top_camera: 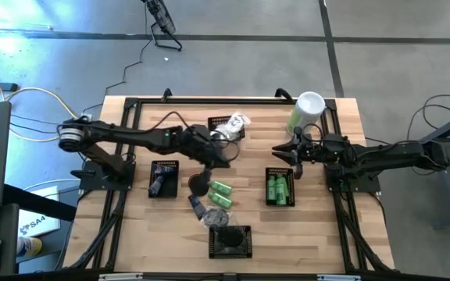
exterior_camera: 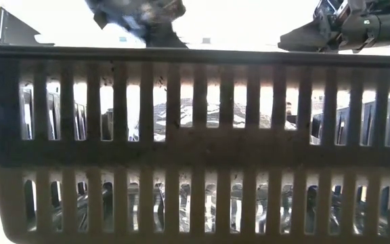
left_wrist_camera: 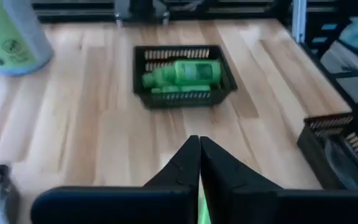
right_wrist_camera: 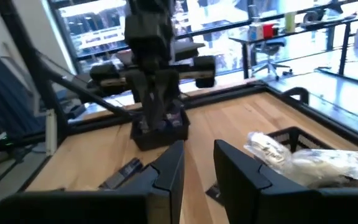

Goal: Pick & Place Travel size toiletries
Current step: Put the blue bottle into the middle left black bin

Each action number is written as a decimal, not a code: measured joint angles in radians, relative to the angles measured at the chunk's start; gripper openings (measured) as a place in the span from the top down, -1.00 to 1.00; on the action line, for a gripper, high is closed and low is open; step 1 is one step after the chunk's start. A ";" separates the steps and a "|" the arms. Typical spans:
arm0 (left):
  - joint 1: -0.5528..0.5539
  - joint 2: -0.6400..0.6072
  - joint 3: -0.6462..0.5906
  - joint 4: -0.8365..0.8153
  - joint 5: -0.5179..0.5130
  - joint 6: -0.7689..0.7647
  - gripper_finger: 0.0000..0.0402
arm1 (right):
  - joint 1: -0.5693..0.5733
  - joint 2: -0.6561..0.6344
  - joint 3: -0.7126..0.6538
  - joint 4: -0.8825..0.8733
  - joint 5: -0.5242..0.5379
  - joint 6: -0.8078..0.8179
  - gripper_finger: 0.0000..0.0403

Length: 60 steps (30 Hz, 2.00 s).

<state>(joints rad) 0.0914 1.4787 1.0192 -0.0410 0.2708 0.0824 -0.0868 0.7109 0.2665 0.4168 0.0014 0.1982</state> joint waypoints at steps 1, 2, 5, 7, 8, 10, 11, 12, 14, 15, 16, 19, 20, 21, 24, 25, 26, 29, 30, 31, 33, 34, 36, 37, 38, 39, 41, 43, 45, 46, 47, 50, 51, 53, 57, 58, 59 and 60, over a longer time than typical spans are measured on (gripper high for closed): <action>0.001 -0.028 -0.025 -0.024 -0.001 -0.001 0.99 | 0.000 0.000 0.000 0.002 0.012 0.000 0.61; 0.001 -0.047 -0.043 -0.045 0.000 -0.001 0.99 | 0.000 0.000 0.000 0.007 0.024 0.000 0.61; 0.001 -0.115 -0.075 -0.135 -0.013 0.032 0.99 | 0.000 0.002 0.000 0.010 0.049 0.000 0.61; 0.000 -0.159 -0.075 -0.212 -0.022 0.071 0.99 | 0.000 0.004 0.000 0.014 0.051 0.000 0.61; 0.000 -0.184 -0.073 -0.258 -0.028 0.089 0.99 | 0.000 0.004 0.000 0.013 0.050 0.002 0.61; 0.000 -0.232 -0.074 -0.349 -0.026 0.136 0.99 | 0.000 0.010 0.000 0.022 0.048 0.009 0.61; 0.000 -0.251 -0.072 -0.379 -0.027 0.177 0.99 | 0.000 0.011 0.000 0.015 0.048 0.010 0.61; 0.000 -0.270 -0.072 -0.427 -0.036 0.219 0.99 | 0.000 0.012 0.000 0.014 0.049 0.009 0.61; 0.000 -0.291 -0.075 -0.509 -0.064 0.281 0.98 | 0.000 0.016 0.000 0.024 0.049 0.008 0.61; 0.000 -0.299 -0.074 -0.522 -0.072 0.301 0.98 | 0.000 0.017 0.000 0.021 0.049 0.008 0.61; 0.000 -0.307 -0.073 -0.553 -0.078 0.309 0.98 | 0.000 0.017 0.000 0.021 0.048 0.008 0.61; 0.000 -0.308 -0.073 -0.583 -0.083 0.309 0.98 | 0.000 0.017 0.000 0.012 0.048 0.008 0.61; 0.000 -0.305 -0.073 -0.581 -0.085 0.306 0.98 | 0.000 0.018 0.000 0.010 0.048 0.008 0.61; 0.000 -0.304 -0.074 -0.588 -0.085 0.306 0.98 | 0.000 0.018 0.000 0.010 0.049 0.007 0.61; 0.000 -0.286 -0.072 -0.568 -0.085 0.306 0.98 | 0.000 0.018 0.000 0.010 0.048 0.008 0.61; 0.000 -0.278 -0.073 -0.577 -0.086 0.307 0.98 | 0.000 0.017 0.000 0.011 0.048 0.008 0.61; 0.000 -0.268 -0.074 -0.578 -0.086 0.316 0.98 | 0.000 0.017 0.000 0.011 0.048 0.008 0.61; 0.000 -0.240 -0.074 -0.569 -0.098 0.372 0.98 | 0.000 0.017 0.000 0.012 0.048 0.007 0.61; 0.000 -0.229 -0.074 -0.562 -0.106 0.382 0.98 | 0.000 0.017 0.000 0.012 0.048 0.007 0.61; 0.000 -0.216 -0.074 -0.549 -0.119 0.385 0.98 | 0.000 0.017 0.000 0.010 0.048 0.007 0.61; 0.000 -0.199 -0.074 -0.553 -0.143 0.385 0.98 | 0.000 0.017 0.000 0.010 0.048 0.007 0.61; 0.000 -0.194 -0.074 -0.556 -0.158 0.385 0.98 | 0.000 0.017 0.000 0.011 0.048 0.007 0.61; 0.000 -0.187 -0.073 -0.549 -0.176 0.386 0.98 | 0.000 0.017 0.000 0.011 0.048 0.007 0.61; 0.000 -0.186 -0.073 -0.554 -0.177 0.387 0.98 | 0.000 0.017 0.000 0.011 0.048 0.007 0.61; 0.000 -0.186 -0.073 -0.552 -0.178 0.387 0.98 | 0.000 0.017 0.000 0.011 0.048 0.007 0.61; 0.000 -0.186 -0.073 -0.546 -0.178 0.388 0.98 | 0.000 0.017 0.000 0.011 0.048 0.007 0.61; 0.000 -0.186 -0.073 -0.549 -0.181 0.386 0.94 | 0.000 0.017 0.000 0.011 0.048 0.007 0.61; 0.000 -0.186 -0.073 -0.543 -0.207 0.385 0.84 | 0.000 0.017 0.000 0.011 0.048 0.007 0.61; 0.000 -0.186 -0.073 -0.544 -0.235 0.385 0.70 | 0.000 0.017 0.000 0.011 0.048 0.007 0.61; 0.000 -0.186 -0.073 -0.544 -0.245 0.384 0.62 | 0.000 0.017 0.000 0.011 0.048 0.007 0.61; 0.000 -0.186 -0.073 -0.544 -0.254 0.385 0.53 | 0.000 0.017 0.000 0.011 0.048 0.007 0.61; 0.000 -0.186 -0.073 -0.539 -0.262 0.385 0.24 | 0.000 0.017 0.000 0.010 0.048 0.007 0.61; 0.000 -0.186 -0.073 -0.536 -0.262 0.384 0.15 | 0.000 0.017 0.000 0.010 0.048 0.007 0.61; 0.000 -0.186 -0.073 -0.535 -0.262 0.384 -0.03 | 0.000 0.017 0.000 0.009 0.048 0.007 0.61; 0.000 -0.186 -0.073 -0.535 -0.246 0.384 -0.32 | 0.000 0.017 0.000 0.009 0.048 0.007 0.61; 0.000 -0.186 -0.073 -0.535 -0.232 0.384 -0.38 | 0.000 0.017 0.000 0.009 0.048 0.007 0.61; 0.000 -0.186 -0.073 -0.534 -0.219 0.384 -0.42 | 0.000 0.017 0.000 0.009 0.048 0.007 0.61; 0.000 -0.186 -0.073 -0.533 -0.204 0.384 -0.45 | 0.000 0.017 0.000 0.009 0.048 0.007 0.61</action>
<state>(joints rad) 0.0914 1.2922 0.9463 -0.5741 0.0667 0.4667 -0.0872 0.7280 0.2661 0.4255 0.0494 0.2050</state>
